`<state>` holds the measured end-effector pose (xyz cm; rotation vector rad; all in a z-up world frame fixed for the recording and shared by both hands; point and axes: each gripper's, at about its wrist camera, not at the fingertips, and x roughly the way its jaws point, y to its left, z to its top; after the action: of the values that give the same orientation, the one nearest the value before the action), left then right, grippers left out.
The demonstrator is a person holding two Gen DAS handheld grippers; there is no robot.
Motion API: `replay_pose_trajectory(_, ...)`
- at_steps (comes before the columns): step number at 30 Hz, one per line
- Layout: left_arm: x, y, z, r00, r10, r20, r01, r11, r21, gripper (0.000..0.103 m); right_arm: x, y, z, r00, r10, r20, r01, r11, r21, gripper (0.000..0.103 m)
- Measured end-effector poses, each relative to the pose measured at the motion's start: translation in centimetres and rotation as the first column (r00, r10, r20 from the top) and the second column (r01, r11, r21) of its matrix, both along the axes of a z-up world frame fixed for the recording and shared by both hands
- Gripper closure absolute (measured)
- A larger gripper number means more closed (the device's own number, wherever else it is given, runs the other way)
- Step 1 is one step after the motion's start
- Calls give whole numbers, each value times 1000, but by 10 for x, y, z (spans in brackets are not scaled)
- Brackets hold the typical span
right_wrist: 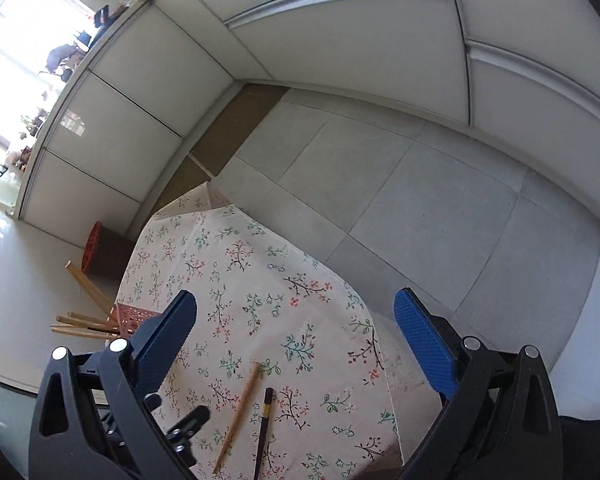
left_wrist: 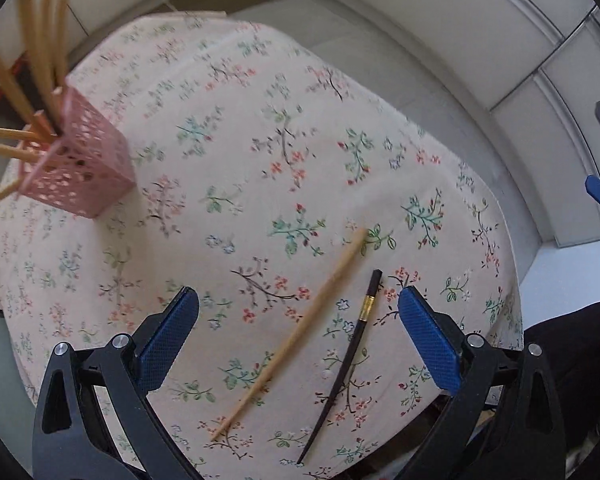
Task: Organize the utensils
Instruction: 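Move both open tools down to the last chopstick and black brush, then grasp the last chopstick with the left tool while the right tool grasps the black brush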
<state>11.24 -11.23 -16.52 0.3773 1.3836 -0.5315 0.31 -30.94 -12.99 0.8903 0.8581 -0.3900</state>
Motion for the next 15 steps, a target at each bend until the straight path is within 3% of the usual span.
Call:
replay_pose_trajectory(4,9,-17,-27,998,-11,-59,13,999,44,8,-5,-5,-3,1000,-18,-11,18,1000,-1,7)
replay_pose_trajectory(7,11,-24,-38,997,-15,-81,19,999,50,14,-4,-5,0,1000,-19,-14,19,1000,-10,7)
replay_pose_trajectory(10,11,-29,-41,997,-27,-76,31,998,48,26,-4,-7,0,1000,-25,-18,24,1000,-13,7)
replay_pose_trajectory(12,10,-30,-45,997,-29,-76,33,998,56,43,-5,-8,-1,999,-26,-21,26,1000,-13,7)
replay_pose_trajectory(15,8,-33,-51,996,-33,-87,39,997,63,52,-4,-8,-1,999,-24,-27,24,1000,-20,7)
